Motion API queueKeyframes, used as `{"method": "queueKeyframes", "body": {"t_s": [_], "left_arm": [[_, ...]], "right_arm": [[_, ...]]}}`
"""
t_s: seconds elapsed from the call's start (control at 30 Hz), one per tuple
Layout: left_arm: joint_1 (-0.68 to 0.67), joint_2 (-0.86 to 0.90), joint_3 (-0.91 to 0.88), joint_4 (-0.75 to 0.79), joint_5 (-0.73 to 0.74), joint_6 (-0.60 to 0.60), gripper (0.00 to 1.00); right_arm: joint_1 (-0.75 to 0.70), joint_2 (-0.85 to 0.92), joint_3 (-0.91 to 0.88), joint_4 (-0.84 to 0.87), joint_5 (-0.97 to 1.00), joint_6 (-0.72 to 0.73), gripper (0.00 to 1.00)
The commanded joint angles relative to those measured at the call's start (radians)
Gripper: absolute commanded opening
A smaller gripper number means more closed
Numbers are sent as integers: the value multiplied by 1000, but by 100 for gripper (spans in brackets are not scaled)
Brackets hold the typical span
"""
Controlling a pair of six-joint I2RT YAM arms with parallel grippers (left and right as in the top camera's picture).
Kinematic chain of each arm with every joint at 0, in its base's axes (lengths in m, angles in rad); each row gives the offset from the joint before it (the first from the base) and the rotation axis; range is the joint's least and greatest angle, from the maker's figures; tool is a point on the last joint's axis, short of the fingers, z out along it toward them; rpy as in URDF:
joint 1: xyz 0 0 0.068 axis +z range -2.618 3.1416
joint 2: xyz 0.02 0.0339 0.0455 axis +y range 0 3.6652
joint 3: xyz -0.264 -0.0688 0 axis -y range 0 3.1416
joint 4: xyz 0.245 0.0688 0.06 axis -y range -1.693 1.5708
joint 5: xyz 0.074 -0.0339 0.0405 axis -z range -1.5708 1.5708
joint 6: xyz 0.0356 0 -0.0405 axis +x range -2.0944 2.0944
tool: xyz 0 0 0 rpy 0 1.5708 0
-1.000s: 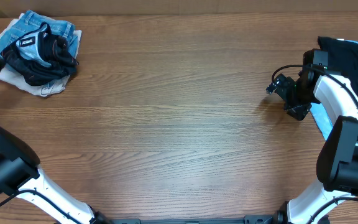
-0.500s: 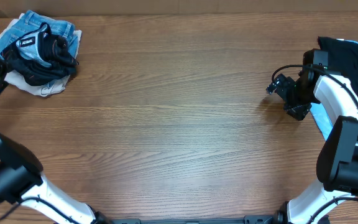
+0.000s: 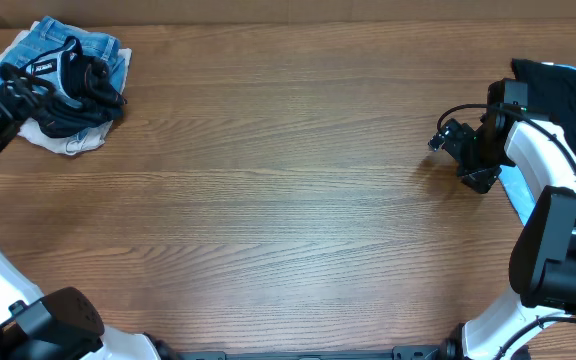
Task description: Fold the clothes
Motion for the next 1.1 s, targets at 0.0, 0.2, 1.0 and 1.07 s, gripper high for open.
{"method": "queueKeyframes", "body": {"t_s": [0.0, 0.2, 1.0, 1.07], "left_arm": [[-45, -46, 10, -39, -10, 85, 100], [-114, -45, -72, -78, -197, 86, 99], [-46, 309, -345, 583, -485, 58, 82], [-31, 320, -345, 616, -448, 99, 82]], "right_arm": [[0, -32, -5, 3, 10, -3, 100], [0, -32, -5, 3, 10, -3, 100], [0, -32, -5, 3, 10, -3, 100], [0, -32, -5, 3, 10, -3, 100]]}}
